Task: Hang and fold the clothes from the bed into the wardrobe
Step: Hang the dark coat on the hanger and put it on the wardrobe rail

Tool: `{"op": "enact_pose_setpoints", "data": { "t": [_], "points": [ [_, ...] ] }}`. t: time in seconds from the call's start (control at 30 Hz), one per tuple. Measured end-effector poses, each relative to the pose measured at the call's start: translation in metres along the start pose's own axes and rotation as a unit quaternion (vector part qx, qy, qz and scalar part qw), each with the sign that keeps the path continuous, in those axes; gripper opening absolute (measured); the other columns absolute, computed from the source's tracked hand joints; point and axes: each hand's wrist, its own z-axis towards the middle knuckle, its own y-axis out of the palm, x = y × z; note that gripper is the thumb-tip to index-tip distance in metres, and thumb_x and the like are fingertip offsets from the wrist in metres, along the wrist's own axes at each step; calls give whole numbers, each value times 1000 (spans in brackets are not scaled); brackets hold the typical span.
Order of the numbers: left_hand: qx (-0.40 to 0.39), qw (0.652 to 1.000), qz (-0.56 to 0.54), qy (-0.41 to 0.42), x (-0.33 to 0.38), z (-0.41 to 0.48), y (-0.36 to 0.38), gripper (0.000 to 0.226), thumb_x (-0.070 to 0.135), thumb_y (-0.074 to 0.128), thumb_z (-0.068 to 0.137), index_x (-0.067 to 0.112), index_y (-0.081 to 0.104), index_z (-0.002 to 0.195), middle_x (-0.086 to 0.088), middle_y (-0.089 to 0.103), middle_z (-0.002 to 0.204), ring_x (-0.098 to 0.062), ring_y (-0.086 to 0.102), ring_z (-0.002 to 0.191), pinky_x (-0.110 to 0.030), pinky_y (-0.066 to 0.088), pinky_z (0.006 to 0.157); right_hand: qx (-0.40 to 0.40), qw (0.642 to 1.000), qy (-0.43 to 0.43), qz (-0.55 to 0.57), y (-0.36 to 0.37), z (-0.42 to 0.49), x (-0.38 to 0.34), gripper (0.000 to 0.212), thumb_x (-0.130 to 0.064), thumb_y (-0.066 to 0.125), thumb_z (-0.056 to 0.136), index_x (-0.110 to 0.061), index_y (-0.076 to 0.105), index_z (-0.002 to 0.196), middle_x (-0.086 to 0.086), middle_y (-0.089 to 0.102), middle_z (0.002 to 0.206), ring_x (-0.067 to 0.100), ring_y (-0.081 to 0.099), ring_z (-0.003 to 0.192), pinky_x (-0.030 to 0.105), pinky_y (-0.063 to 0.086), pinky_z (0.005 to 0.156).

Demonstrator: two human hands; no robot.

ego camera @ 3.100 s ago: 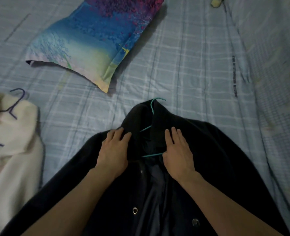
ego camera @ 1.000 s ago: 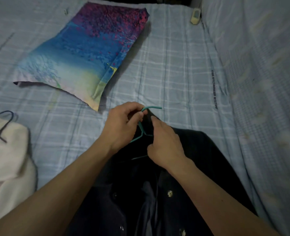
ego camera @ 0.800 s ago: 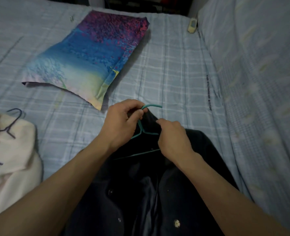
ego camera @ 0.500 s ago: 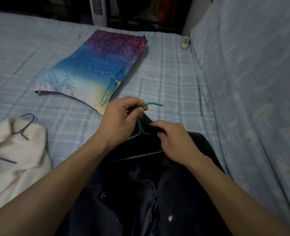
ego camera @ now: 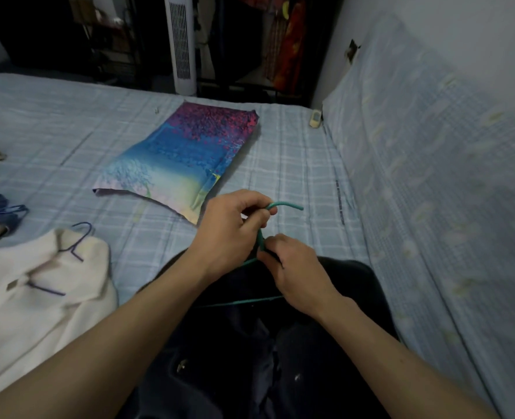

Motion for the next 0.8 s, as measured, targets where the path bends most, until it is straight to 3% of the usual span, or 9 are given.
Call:
{"op": "enact_pose_setpoints", "data": {
  "t": [0.13, 0.23, 0.27, 0.3, 0.37, 0.43, 0.5, 0.63, 0.8],
  "points": [
    [-47, 998, 27, 40, 7, -9, -8, 15, 2, 65, 88, 13, 73, 93, 8, 69, 85, -3, 65, 77, -15, 50, 72, 14, 999, 10, 40, 4, -13, -4, 19, -25, 52, 99, -21, 49, 81, -7, 51, 76, 12, 48, 69, 34, 43, 67],
    [-41, 997, 62, 11, -10, -20, -42, 22, 1, 59, 93, 12, 71, 107, 3, 71, 96, 1, 64, 86, -15, 50, 79, 46, 998, -10, 43, 5, -22, -2, 24, -19, 53, 99, -19, 45, 77, -6, 48, 73, 13, 46, 68, 31, 40, 66],
    [-32, 993, 117, -10, -22, -25, -59, 28, -3, 57, 91, 12, 70, 111, 0, 71, 102, -5, 66, 93, -19, 50, 83, 53, 998, -15, 40, 4, -24, -1, 24, -18, 54, 99, -17, 46, 76, -5, 48, 73, 14, 46, 68, 32, 40, 66],
    [-47, 978, 196, -46, -37, -31, -77, 35, -6, 57, 88, 12, 69, 116, -5, 70, 110, -15, 66, 101, -23, 48, 89, 57, 998, -16, 37, 3, -26, 0, 24, -19, 54, 99, -15, 47, 76, -4, 49, 73, 15, 46, 68, 32, 40, 66],
    [-165, 911, 342, -162, -66, -49, -105, 45, -2, 59, 84, 13, 63, 127, -9, 62, 129, -28, 58, 120, -31, 41, 101, 62, 997, -18, 38, 1, -27, 0, 25, -18, 54, 99, -11, 48, 76, -1, 50, 73, 16, 47, 68, 30, 40, 66],
    [-279, 858, 380, -206, -85, -66, -117, 40, 12, 61, 88, 18, 63, 128, -6, 61, 133, -26, 55, 124, -32, 41, 102, 62, 997, -17, 41, 1, -27, -3, 26, -18, 54, 99, -11, 48, 75, -1, 50, 71, 15, 48, 68, 26, 38, 65],
    [-307, 872, 334, -183, -93, -77, -118, 30, 11, 59, 87, 20, 69, 114, -1, 70, 118, -18, 63, 112, -30, 47, 94, 63, 997, -15, 40, 2, -27, -3, 25, -18, 54, 99, -9, 51, 77, 0, 51, 72, 15, 49, 68, 26, 39, 65],
    [-317, 907, 231, -150, -97, -82, -122, 33, 3, 58, 79, 23, 72, 102, 10, 74, 99, 1, 66, 96, -23, 48, 80, 77, 996, 1, 43, 3, -29, -4, 25, -18, 54, 99, -7, 52, 77, 2, 52, 71, 17, 51, 68, 29, 41, 66],
    [-290, 947, 35, -134, -81, -85, -117, 40, 0, 69, 84, 18, 67, 120, 8, 73, 112, -9, 67, 107, -28, 52, 94, 75, 997, 7, 30, 3, -31, -13, 25, -19, 54, 99, -11, 51, 75, -1, 52, 71, 15, 51, 68, 28, 41, 66]
  ]
}}
